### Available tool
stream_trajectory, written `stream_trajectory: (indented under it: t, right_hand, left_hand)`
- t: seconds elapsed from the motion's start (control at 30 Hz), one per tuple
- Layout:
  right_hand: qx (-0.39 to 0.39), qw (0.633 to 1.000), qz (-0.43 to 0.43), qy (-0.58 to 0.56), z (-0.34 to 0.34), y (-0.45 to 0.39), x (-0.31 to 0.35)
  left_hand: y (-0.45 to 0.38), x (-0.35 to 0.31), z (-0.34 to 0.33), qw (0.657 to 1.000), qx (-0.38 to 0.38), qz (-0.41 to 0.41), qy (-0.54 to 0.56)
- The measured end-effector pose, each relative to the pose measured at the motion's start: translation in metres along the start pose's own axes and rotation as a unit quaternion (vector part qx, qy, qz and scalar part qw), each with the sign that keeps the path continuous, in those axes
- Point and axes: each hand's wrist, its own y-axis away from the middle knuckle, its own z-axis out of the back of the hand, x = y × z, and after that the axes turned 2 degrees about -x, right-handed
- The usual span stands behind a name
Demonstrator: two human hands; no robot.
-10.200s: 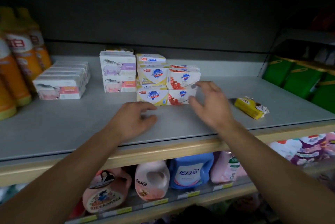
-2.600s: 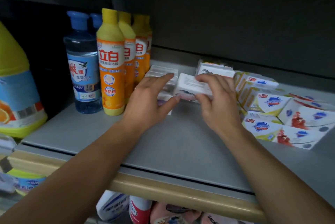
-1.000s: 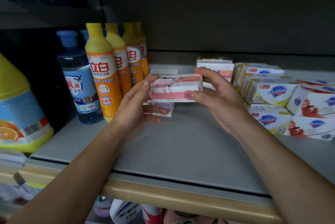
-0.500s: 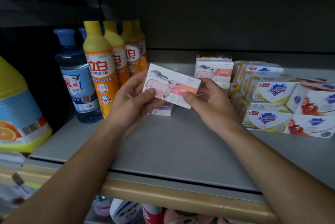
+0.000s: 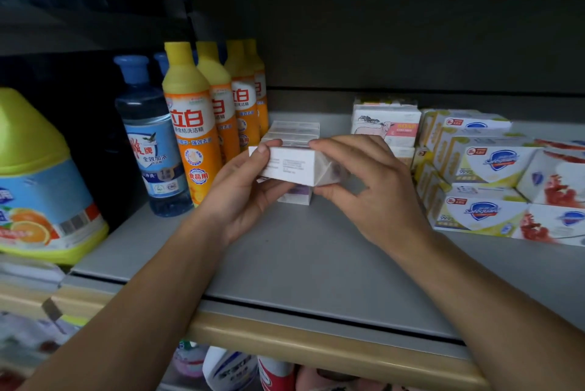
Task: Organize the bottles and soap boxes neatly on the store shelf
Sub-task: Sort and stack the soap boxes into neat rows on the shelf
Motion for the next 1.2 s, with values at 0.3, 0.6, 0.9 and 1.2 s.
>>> stream_trajectory:
  t: [0.3,0.6,0.9,1.2]
  right_hand:
    - [0.001,0.999,0.038,0.005,-0.001,0.002,0.004]
    - [-0.064,0.958,-0.212,-0.182,0.004,0.004,-0.02]
    - [0.096,0.939,-0.276,-0.183,-0.003,0.013,-0.025]
    - [0.233,0.92,-0.255,-0.185,-0.027,0.029,-0.016]
  left_hand:
    - [-0.003,0.003,0.002,1.0,0.029,-0.002,0.002]
    - [0.0,0.008,0.0,0.961,0.009,-0.115,-0.25]
    - [0.016,0.007,0.017,0.823,-0.093,-0.185,-0.529]
    - [0.049,-0.002,0.035,0.719,-0.156,-0.167,-0.657]
